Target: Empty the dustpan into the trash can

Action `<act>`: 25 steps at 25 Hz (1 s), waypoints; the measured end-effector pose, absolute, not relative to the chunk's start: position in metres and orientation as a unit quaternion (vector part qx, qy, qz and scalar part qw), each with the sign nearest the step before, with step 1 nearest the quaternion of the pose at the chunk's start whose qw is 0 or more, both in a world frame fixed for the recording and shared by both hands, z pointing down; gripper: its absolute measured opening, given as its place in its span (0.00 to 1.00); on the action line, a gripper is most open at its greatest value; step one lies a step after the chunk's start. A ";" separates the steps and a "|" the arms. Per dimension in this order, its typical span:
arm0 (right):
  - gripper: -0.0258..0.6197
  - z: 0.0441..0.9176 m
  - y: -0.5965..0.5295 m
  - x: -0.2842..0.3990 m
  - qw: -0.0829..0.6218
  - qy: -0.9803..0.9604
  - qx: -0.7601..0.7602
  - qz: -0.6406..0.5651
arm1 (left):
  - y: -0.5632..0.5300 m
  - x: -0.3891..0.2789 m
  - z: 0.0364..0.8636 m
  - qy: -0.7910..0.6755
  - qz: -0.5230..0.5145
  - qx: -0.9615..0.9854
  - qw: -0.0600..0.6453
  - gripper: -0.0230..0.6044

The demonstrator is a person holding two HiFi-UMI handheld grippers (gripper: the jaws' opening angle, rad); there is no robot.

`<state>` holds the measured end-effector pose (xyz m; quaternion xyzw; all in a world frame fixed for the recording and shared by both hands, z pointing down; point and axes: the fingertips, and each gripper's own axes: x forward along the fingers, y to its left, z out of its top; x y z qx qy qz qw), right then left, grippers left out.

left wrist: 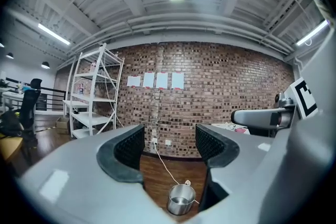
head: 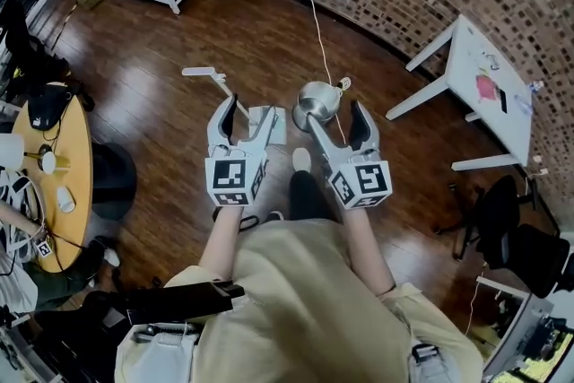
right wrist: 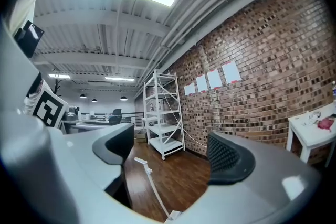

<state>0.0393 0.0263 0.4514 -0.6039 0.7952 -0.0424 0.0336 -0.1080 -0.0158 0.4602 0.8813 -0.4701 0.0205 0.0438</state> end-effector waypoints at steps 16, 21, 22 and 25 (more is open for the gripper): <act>0.67 0.419 -0.155 0.117 0.070 0.828 -0.555 -0.030 | -0.171 -0.039 0.434 -0.525 0.015 0.850 0.033 0.51; 0.66 0.398 -0.192 0.105 0.091 0.850 -0.518 -0.015 | -0.200 -0.016 0.422 -0.519 0.006 0.855 0.005 0.53; 0.66 0.402 -0.196 0.101 0.087 0.854 -0.512 -0.019 | -0.203 -0.015 0.421 -0.520 0.004 0.854 0.005 0.53; 0.66 0.427 -0.208 0.094 0.066 0.860 -0.504 -0.042 | -0.209 -0.020 0.416 -0.530 0.011 0.848 0.008 0.53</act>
